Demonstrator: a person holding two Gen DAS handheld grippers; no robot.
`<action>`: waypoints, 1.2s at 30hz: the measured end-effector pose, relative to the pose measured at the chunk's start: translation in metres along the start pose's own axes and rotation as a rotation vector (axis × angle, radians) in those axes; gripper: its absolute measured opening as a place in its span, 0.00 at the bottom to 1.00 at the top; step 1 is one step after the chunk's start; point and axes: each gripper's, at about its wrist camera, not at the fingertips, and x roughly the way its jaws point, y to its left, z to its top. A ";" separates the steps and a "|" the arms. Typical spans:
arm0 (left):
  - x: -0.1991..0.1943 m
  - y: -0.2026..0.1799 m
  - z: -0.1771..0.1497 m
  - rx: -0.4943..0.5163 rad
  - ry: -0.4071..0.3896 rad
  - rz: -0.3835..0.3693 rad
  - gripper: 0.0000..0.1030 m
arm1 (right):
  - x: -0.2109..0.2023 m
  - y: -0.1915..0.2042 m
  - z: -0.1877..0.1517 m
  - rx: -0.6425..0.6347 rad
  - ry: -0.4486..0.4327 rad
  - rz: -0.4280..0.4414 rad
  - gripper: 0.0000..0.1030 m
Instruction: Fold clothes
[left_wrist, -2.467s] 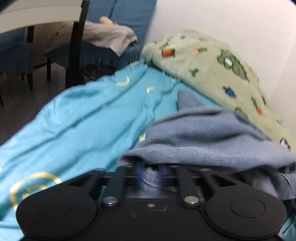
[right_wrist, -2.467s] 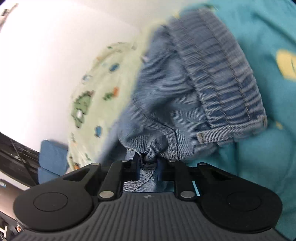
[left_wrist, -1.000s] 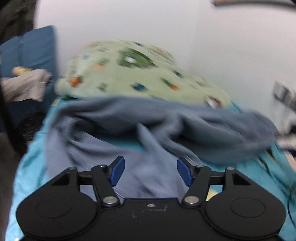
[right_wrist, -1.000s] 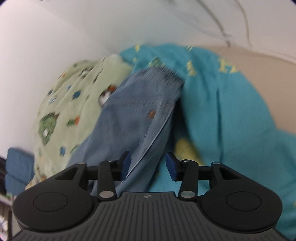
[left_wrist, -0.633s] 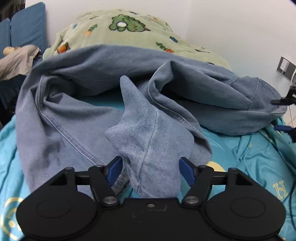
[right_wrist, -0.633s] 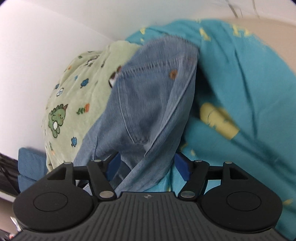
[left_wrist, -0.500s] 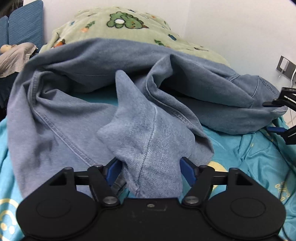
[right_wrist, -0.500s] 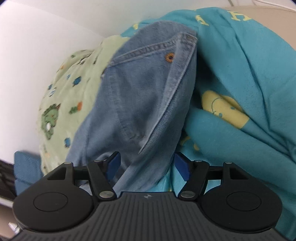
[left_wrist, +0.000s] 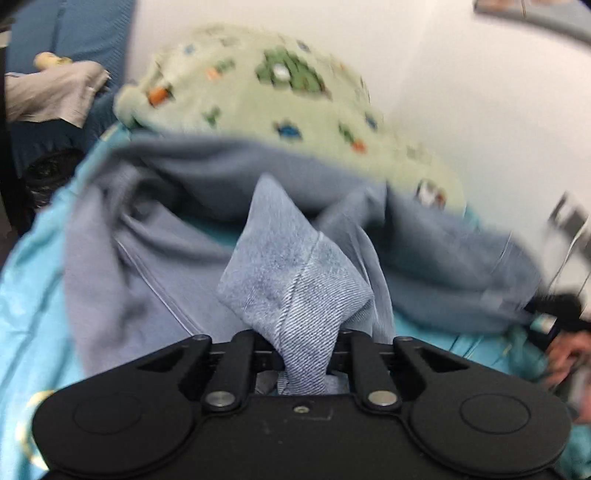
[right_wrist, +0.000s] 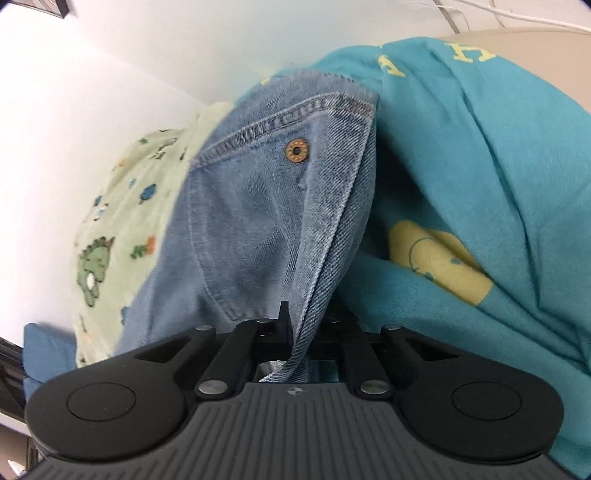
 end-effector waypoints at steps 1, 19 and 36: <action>-0.017 0.006 0.009 -0.026 -0.016 -0.003 0.10 | -0.004 -0.001 0.001 0.005 0.001 0.001 0.05; -0.062 0.197 -0.018 -0.502 0.110 0.383 0.11 | -0.042 -0.028 -0.013 0.010 0.102 -0.131 0.14; -0.111 0.135 -0.011 -0.165 0.082 0.409 0.57 | -0.074 -0.053 0.025 0.252 -0.093 -0.053 0.70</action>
